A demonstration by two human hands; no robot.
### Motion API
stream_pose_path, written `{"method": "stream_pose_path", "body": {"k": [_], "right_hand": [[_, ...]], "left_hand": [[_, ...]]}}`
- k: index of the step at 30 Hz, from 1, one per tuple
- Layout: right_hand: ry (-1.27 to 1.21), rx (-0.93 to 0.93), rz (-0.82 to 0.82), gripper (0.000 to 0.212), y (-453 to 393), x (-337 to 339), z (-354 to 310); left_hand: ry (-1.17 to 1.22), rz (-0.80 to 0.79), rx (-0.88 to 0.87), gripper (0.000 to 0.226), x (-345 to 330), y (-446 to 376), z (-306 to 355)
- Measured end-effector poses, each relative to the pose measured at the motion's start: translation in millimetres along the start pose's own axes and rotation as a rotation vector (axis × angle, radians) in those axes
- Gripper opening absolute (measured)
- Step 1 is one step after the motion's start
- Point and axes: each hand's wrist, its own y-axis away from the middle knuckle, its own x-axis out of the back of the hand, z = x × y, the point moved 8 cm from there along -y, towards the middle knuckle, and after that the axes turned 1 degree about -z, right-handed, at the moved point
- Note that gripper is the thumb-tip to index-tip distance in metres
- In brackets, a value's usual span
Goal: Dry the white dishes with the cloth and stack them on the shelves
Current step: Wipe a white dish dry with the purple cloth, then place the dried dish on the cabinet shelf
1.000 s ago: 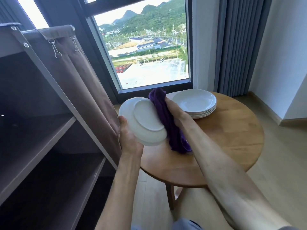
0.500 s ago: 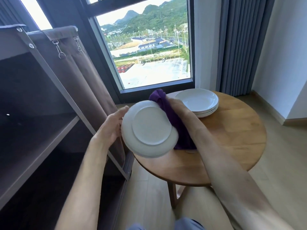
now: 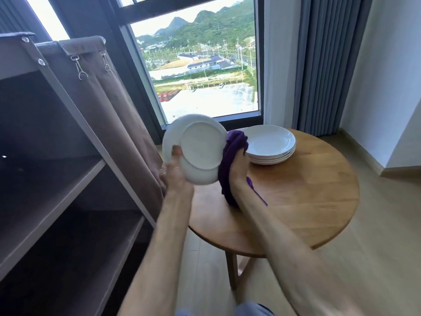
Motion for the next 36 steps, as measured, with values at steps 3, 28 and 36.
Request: {"method": "stream_pose_path", "body": {"k": [3, 28, 36], "right_hand": [[-0.185, -0.159, 0.07, 0.022, 25.7, -19.7, 27.2], [-0.397, -0.286, -0.222, 0.04, 40.0, -38.3, -54.1], [-0.287, -0.197, -0.469, 0.041, 90.1, -104.7, -65.7]], "left_hand": [[0.027, 0.103, -0.07, 0.027, -14.0, 14.1, -10.9], [-1.396, -0.226, -0.943, 0.094, -12.5, 65.0, 84.8], [-0.918, -0.165, -0.55, 0.124, 50.9, 70.1, 136.1]]}}
